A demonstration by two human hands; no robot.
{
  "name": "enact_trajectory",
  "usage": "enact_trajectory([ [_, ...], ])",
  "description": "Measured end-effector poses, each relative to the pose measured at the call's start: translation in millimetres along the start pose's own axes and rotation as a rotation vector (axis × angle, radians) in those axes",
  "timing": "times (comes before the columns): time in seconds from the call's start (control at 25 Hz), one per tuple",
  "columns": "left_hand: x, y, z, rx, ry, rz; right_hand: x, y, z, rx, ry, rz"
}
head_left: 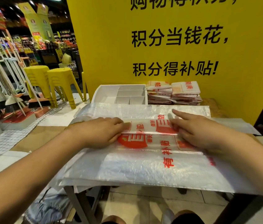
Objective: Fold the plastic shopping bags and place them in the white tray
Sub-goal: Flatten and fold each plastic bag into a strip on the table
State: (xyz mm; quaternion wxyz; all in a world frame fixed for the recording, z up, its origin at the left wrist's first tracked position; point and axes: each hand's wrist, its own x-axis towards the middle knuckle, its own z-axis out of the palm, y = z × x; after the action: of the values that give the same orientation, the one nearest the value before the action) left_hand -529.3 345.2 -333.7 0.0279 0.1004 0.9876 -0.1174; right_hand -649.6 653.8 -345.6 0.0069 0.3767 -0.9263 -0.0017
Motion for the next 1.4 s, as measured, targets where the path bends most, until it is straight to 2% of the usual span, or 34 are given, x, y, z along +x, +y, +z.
enact_trajectory([
  [0.12,7.7,7.3,-4.4,0.118,-0.017,-0.004,2.3,-16.4,-6.0,0.005,-0.044,-0.036],
  [0.28,18.2,-3.3,-19.4,0.093,0.256,-0.078,8.9,-31.7,-18.3,-0.244,0.195,-0.033],
  [0.36,21.8,-15.3,-37.0,0.002,0.423,-0.146,9.2,-33.5,-35.1,-0.145,0.277,-0.048],
  [0.48,9.3,-16.0,-64.3,-0.105,0.77,-0.246,-1.3,-34.4,-76.2,0.331,0.21,-0.03],
  [0.56,-14.2,11.7,-72.4,-0.337,0.938,-0.3,-7.1,-42.8,-94.5,0.767,0.168,0.017],
  [0.6,-28.1,32.1,-72.0,-0.519,0.94,-0.307,-6.1,-48.3,-95.9,0.999,0.15,0.061],
  [0.68,-53.0,74.4,-67.1,-0.934,0.774,-0.286,2.6,-62.6,-85.4,1.366,0.155,0.145],
  [0.8,-74.2,117.0,-46.4,-1.452,0.524,-0.253,19.2,-90.0,-54.1,1.541,0.152,0.263],
  [0.88,-84.7,125.2,-22.2,-1.654,0.47,-0.264,25.0,-101.5,-35.7,1.55,0.14,0.349],
  [0.96,-95.1,127.5,-4.1,-1.751,0.421,-0.351,29.4,-107.0,-19.8,1.405,0.147,0.42],
  [1.04,-103.0,129.9,7.9,-1.793,0.368,-0.449,26.7,-109.7,-15.0,1.058,0.183,0.412],
  [1.08,-105.4,131.8,14.1,-1.784,0.365,-0.492,20.0,-110.1,-15.0,0.804,0.222,0.383],
  [1.16,-108.8,136.0,22.8,-1.743,0.366,-0.55,-11.0,-113.3,-17.4,0.342,0.348,0.25],
  [1.2,-111.0,139.2,24.6,-1.729,0.38,-0.574,-34.8,-114.9,-15.5,0.259,0.408,0.14],
  [1.28,-116.1,146.6,25.3,-1.708,0.424,-0.598,-89.9,-122.5,-0.5,0.346,0.429,-0.043],
  [1.4,-123.6,160.9,27.2,-1.659,0.442,-0.583,-147.8,-145.0,39.7,0.535,0.516,-0.144],
])
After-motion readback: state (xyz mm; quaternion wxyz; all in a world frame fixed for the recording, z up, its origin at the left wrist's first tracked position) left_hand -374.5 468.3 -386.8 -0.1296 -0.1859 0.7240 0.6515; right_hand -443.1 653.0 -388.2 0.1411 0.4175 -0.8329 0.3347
